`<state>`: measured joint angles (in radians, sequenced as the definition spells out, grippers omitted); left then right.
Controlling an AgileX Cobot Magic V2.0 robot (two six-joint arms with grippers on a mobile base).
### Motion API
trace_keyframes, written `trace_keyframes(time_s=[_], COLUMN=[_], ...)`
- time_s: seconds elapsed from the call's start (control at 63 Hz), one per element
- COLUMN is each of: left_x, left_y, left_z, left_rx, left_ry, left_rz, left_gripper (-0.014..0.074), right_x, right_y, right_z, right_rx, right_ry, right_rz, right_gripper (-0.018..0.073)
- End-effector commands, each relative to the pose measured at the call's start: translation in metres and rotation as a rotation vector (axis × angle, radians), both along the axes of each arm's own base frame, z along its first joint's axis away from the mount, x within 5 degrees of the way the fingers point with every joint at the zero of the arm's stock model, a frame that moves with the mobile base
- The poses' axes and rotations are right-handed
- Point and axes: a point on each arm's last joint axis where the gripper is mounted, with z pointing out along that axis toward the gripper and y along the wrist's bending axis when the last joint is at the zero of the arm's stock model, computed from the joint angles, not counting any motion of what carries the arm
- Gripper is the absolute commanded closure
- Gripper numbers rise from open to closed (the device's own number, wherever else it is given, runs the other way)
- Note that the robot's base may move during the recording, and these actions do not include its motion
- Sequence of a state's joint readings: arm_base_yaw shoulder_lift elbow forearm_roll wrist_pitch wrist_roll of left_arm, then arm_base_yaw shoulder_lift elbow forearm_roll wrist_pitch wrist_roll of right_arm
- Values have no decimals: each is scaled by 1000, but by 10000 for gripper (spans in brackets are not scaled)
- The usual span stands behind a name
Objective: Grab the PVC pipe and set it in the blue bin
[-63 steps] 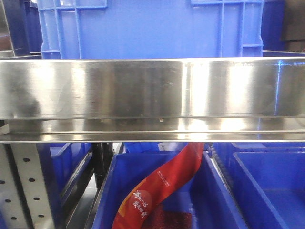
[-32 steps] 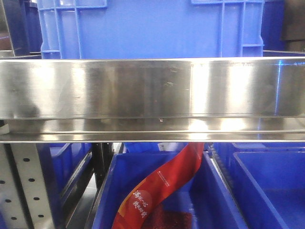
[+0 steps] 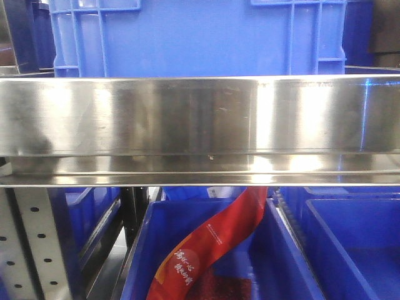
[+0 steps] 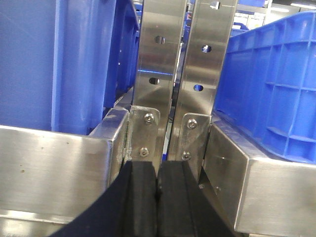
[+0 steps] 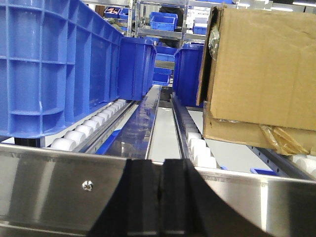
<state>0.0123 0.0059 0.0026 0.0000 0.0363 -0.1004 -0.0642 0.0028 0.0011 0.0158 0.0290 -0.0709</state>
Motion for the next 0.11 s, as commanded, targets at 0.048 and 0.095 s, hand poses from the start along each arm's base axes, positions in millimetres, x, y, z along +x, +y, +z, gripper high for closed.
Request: trace_keyframes(time_s=[0.048, 0.095], left_x=[-1, -1], left_y=[0, 0], left_z=[2, 2], left_rx=[-3, -3], left_ry=[-19, -19], left_rz=[-8, -8], left_gripper=[707, 707], right_x=[0, 0], right_y=[0, 0], right_z=[2, 2], right_rx=[-9, -9], right_ry=[-19, -19], right_rz=[-3, -3], right_gripper=[721, 721])
